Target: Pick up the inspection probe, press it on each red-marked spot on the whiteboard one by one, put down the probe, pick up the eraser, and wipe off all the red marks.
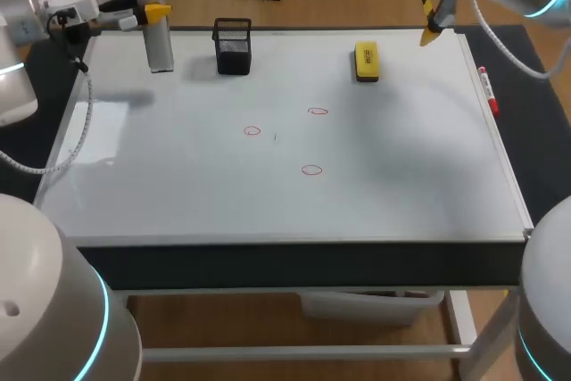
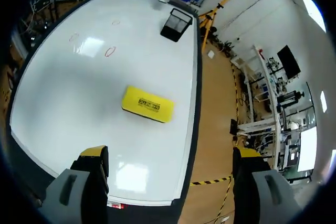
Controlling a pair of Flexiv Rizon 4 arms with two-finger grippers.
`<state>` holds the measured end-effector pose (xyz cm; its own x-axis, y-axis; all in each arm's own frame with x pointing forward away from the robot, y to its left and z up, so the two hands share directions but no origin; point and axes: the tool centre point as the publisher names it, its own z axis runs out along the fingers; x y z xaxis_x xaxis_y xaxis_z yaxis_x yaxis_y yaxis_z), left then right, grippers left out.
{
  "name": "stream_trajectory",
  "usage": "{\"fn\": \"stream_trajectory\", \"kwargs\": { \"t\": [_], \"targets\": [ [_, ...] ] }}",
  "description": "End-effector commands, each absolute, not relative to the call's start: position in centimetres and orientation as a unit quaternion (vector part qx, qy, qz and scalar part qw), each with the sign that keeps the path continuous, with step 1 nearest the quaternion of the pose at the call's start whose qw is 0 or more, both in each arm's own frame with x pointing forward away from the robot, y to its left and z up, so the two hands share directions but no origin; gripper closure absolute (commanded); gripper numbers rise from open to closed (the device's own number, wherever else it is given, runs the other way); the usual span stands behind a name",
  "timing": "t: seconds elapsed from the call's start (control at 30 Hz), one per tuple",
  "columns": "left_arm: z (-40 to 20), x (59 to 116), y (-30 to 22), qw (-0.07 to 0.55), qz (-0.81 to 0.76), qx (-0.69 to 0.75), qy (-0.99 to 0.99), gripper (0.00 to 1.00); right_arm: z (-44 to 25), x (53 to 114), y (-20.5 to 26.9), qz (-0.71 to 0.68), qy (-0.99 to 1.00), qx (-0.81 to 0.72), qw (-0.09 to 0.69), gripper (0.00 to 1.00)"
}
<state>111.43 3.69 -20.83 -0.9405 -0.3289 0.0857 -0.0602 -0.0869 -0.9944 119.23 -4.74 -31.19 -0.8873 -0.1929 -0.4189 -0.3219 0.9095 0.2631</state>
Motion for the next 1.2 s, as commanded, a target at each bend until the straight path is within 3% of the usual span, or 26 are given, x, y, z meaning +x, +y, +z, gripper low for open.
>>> {"fn": "stream_trajectory", "kwargs": {
  "t": [0.03, 0.53, 1.2],
  "targets": [
    [-20.7, 111.3, 3.6, 0.096, -0.722, -0.147, 0.669, 1.0, -32.1, 120.4, -4.2, 0.105, 0.971, -0.206, 0.055, 0.0],
    [-20.7, 111.3, 3.6, 0.096, -0.722, -0.147, 0.669, 1.0, -34.5, 121.2, -3.5, 0.049, 0.907, -0.418, 0.014, 0.0],
    [-20.7, 111.3, 3.6, 0.096, -0.722, -0.147, 0.669, 1.0, -35.5, 120.8, -0.8, 0.042, 0.797, -0.603, 0.019, 0.0]
  ]
}}
